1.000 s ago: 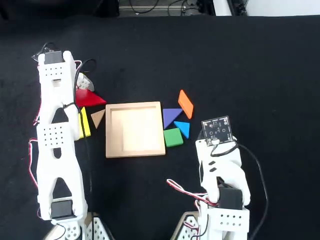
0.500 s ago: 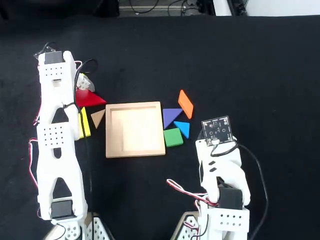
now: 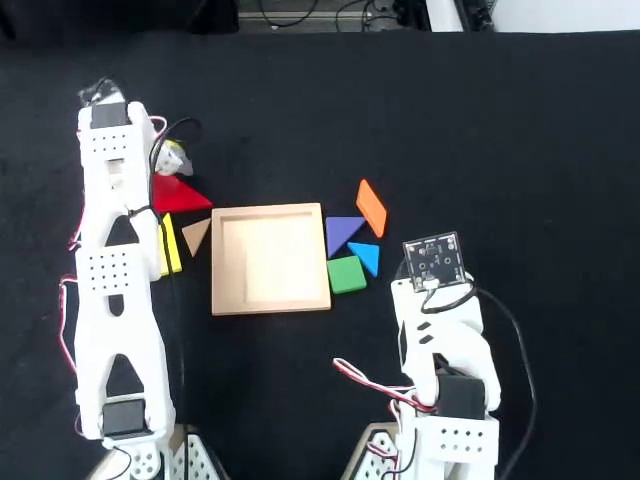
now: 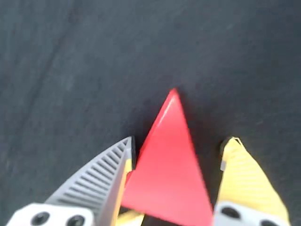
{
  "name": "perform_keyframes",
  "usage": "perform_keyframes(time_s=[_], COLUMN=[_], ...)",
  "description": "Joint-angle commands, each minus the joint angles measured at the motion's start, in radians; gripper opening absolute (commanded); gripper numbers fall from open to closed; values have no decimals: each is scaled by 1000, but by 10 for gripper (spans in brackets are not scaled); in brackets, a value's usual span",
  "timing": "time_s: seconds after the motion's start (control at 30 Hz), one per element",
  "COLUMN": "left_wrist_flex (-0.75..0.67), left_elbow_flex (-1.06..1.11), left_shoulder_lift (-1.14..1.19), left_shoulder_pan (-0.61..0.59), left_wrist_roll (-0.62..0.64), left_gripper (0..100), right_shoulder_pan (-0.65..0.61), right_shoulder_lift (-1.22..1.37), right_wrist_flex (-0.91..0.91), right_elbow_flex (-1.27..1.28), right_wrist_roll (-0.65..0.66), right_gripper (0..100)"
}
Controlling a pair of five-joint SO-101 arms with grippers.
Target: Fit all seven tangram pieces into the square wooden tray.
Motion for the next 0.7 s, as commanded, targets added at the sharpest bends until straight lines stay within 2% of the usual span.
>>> perform_keyframes(time_s=[0.0,0.3,0.5,0.6,0.67], left_wrist_flex=[-107,-239,-242,-184,-92], left_elbow_flex=[-50,-61,-82,-185,-251], left_shoulder_lift=[-9,17,6,-28,-48], left_shoulder_pan=[41,143,183,160,151], left_wrist_roll=[-109,-264,-328,-325,-318], left_gripper=[307,307,307,307,307], right_shoulder_pan=[11,11,11,11,11], right_shoulder_lift=[-31,-31,-31,-31,-31], right_wrist_flex=[6,6,6,6,6], right_elbow_flex=[-1,-1,-1,-1,-1], right_wrist_roll=[-6,-6,-6,-6,-6], right_gripper=[14,14,14,14,14])
